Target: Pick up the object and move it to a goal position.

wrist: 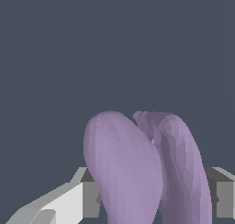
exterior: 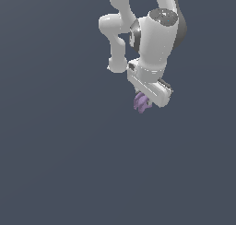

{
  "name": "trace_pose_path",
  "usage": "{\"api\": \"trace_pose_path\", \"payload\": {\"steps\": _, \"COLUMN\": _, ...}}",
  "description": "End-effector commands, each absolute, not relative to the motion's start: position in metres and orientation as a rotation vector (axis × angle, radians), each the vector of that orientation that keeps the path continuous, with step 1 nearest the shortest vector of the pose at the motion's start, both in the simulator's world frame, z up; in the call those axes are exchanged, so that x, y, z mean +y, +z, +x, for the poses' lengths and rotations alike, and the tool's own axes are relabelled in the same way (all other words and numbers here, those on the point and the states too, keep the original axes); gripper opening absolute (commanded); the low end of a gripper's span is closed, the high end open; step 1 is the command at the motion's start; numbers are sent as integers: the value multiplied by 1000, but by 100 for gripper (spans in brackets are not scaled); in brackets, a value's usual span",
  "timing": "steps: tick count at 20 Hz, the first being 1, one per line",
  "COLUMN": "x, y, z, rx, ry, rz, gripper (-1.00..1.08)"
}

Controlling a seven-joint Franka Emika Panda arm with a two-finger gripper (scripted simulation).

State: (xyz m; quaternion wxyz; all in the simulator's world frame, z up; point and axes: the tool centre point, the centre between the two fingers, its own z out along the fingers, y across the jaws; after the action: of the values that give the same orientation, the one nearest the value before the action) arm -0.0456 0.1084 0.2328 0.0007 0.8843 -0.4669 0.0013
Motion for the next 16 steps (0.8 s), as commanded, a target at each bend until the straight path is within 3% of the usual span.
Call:
{"api": "trace_pose_path", "payload": {"steps": 1, "x": 117, "y": 257, "z": -39, "rx": -1466, "ry": 4, "rz": 2776, "gripper": -100}}
{"api": "trace_pose_path", "payload": {"steps": 16, "x": 162, "y": 373, "z": 0, "rx": -1466, "ry": 2, "rz": 2778, "gripper": -100}}
